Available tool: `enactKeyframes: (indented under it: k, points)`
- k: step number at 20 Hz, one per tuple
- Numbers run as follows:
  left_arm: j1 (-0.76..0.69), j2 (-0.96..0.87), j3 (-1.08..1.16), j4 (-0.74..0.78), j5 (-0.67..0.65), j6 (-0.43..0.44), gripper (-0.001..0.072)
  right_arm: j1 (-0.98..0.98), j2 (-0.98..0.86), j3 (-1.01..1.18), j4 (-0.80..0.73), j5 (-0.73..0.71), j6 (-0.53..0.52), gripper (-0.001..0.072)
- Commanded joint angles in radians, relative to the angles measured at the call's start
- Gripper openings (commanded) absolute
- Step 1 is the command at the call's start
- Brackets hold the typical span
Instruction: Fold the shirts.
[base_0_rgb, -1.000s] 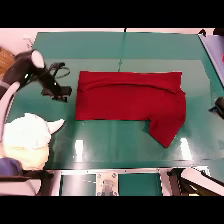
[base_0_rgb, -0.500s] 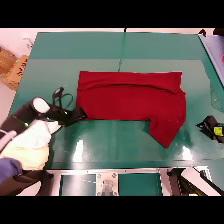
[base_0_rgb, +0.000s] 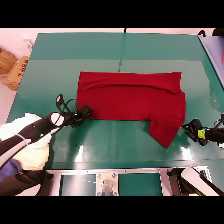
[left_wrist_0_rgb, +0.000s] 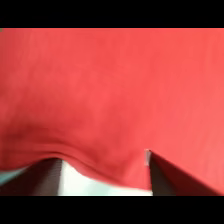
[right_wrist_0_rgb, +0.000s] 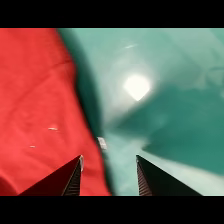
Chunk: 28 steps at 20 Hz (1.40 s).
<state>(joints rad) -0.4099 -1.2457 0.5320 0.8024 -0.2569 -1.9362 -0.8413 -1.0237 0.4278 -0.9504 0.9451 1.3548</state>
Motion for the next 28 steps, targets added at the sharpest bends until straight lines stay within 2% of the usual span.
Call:
enactKeyframes:
  k: [1,2,3,4,9,11,13,16,21,23,26,28]
  points:
    - [-0.006,-0.025,-0.006,-0.021,0.141,-0.027,0.0392,0.047,-0.014,-0.049,0.030,-0.040,-0.002,0.0402]
    - [-0.006,-0.028,-0.006,-0.021,0.142,-0.027,0.0374,0.062,-0.023,-0.051,0.035,-0.044,-0.002,0.0402]
    - [-0.006,-0.034,-0.006,-0.021,0.131,-0.027,0.0249,0.076,-0.032,-0.051,0.044,-0.046,-0.005,0.0402]
    - [-0.006,-0.036,-0.006,-0.020,0.115,-0.025,0.0030,0.091,-0.041,-0.051,0.059,-0.046,-0.005,0.0402]
    - [-0.006,-0.033,0.006,-0.020,0.105,-0.019,0.0019,0.146,-0.051,-0.051,0.167,-0.040,-0.062,0.0384]
    - [-0.006,-0.032,0.006,-0.017,0.077,-0.018,0.0020,0.161,-0.051,-0.051,0.223,-0.010,-0.115,0.0239]
    - [-0.002,-0.025,0.006,-0.016,0.046,-0.017,0.0019,0.158,-0.050,-0.041,0.232,0.027,-0.140,0.0017]
    - [0.018,0.042,0.006,0.032,-0.007,0.065,0.0019,0.110,-0.031,-0.005,0.213,0.074,-0.124,0.0017]
    - [0.179,0.172,0.006,0.168,-0.286,0.116,0.0018,0.039,0.078,0.007,0.124,0.099,-0.009,0.0016]
    - [0.195,0.203,0.013,0.193,-0.330,0.129,0.0018,0.039,0.129,0.014,0.120,0.123,0.008,0.0016]
    - [0.195,0.204,0.087,0.200,-0.398,0.194,0.0018,0.042,0.214,0.066,0.141,0.142,0.019,0.0016]
    - [0.195,0.202,0.154,0.227,-0.418,0.194,0.0018,0.070,0.237,0.129,0.161,0.145,0.018,0.0016]
